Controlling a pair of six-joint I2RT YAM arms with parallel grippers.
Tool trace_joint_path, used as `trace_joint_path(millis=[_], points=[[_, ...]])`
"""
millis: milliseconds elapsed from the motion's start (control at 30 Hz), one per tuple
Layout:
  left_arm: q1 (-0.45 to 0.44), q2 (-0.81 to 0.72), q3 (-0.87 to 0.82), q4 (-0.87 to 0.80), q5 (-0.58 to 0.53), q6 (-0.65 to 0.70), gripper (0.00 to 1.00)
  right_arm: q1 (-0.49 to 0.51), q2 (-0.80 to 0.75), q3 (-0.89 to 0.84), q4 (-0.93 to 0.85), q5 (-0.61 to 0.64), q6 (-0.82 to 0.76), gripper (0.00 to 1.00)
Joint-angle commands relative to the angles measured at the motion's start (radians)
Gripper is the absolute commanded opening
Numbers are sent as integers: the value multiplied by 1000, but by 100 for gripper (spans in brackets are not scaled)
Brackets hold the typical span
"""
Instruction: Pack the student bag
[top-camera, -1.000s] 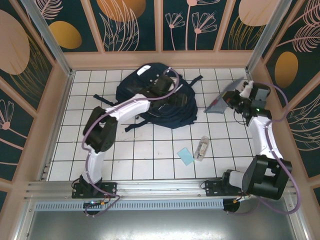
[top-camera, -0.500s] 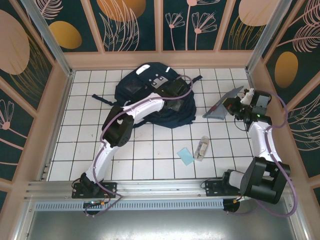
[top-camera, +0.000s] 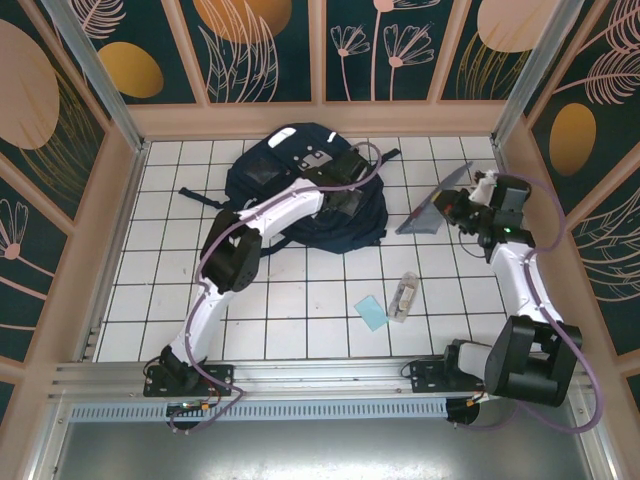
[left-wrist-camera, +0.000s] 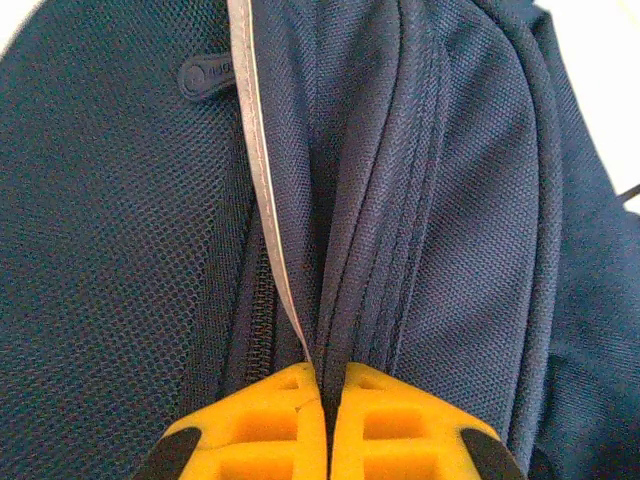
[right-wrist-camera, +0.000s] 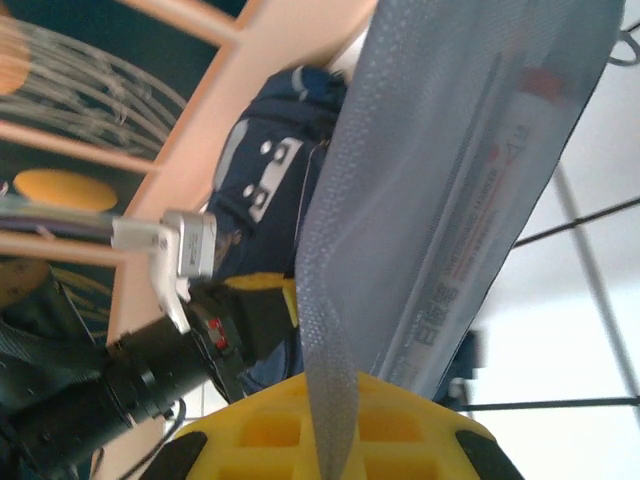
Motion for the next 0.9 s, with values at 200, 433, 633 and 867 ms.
trace_joint_path(millis=[200, 433, 633, 867], points=[[104, -209, 66, 35, 206, -68, 0, 179, 118, -15, 352, 3, 86, 0], [120, -250, 77, 55, 318, -96, 0, 321, 318, 31, 703, -51, 116, 0], [126, -279, 33, 92, 344, -119, 0, 419, 558, 142, 769, -173, 119, 0], [127, -322, -2, 120, 367, -129, 0, 374, 764, 179, 560, -118, 142, 0]])
